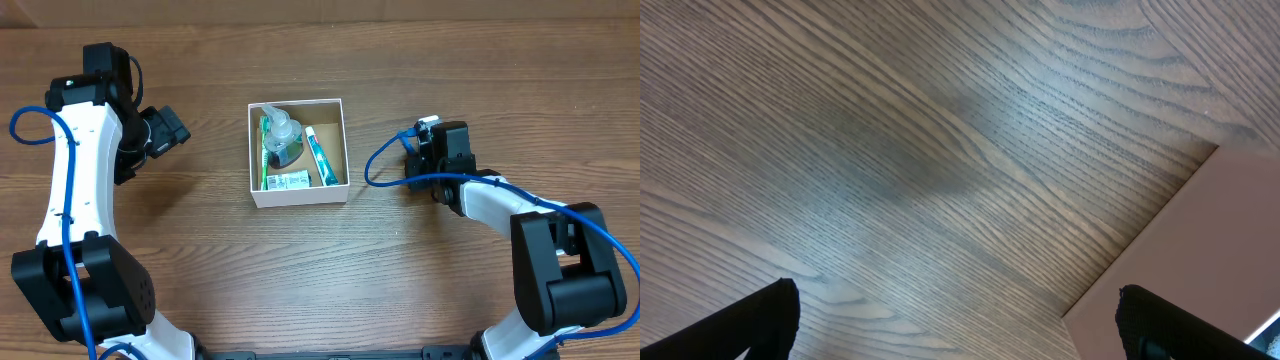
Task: Pack container
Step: 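Move right gripper to the blue razor and grasp its handle, then carry the blue razor into the box and release it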
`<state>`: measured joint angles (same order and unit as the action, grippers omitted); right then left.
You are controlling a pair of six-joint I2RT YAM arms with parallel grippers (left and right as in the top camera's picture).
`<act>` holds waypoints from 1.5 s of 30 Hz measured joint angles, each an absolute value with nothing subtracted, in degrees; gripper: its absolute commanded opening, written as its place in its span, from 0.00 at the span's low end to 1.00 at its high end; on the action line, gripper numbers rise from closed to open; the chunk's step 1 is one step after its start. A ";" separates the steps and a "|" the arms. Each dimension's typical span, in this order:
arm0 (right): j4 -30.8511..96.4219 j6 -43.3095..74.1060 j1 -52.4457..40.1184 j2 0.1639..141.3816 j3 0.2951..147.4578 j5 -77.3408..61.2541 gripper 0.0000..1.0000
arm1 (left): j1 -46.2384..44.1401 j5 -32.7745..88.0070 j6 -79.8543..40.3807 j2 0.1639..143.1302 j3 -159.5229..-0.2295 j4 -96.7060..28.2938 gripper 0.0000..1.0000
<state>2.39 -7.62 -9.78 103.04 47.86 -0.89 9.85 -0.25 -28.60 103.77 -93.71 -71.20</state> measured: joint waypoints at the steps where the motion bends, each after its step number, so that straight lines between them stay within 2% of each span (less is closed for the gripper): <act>1: 2.35 -7.57 -9.78 103.04 47.86 -0.80 0.15 | 9.85 -0.25 -28.60 103.77 -93.71 -71.22 1.00; 5: 2.39 -7.57 -9.78 103.04 47.86 -0.58 0.14 | 9.85 -0.23 -28.60 103.77 -93.71 -71.20 1.00; 8: 2.24 -7.57 -9.78 103.04 47.86 -0.58 0.10 | 9.85 -0.25 -28.60 103.77 -93.71 -71.22 1.00; 15: 4.75 -4.58 -9.78 102.41 48.71 -0.47 0.10 | 9.85 -0.25 -28.60 103.77 -93.71 -71.20 1.00; 23: 13.74 -1.56 -10.70 91.20 51.75 -0.10 0.10 | 9.85 -0.25 -28.60 103.77 -93.71 -71.20 1.00; 31: 14.94 5.69 -20.99 79.96 53.52 0.01 0.10 | 9.85 -0.25 -28.60 103.77 -93.71 -71.22 1.00; 38: 11.68 14.55 -31.73 79.90 53.52 0.01 0.10 | 9.85 -0.25 -28.60 103.77 -93.71 -71.20 1.00; 45: 7.35 16.95 -36.64 83.18 53.54 0.71 0.10 | 9.85 -0.23 -28.60 103.77 -93.71 -71.20 1.00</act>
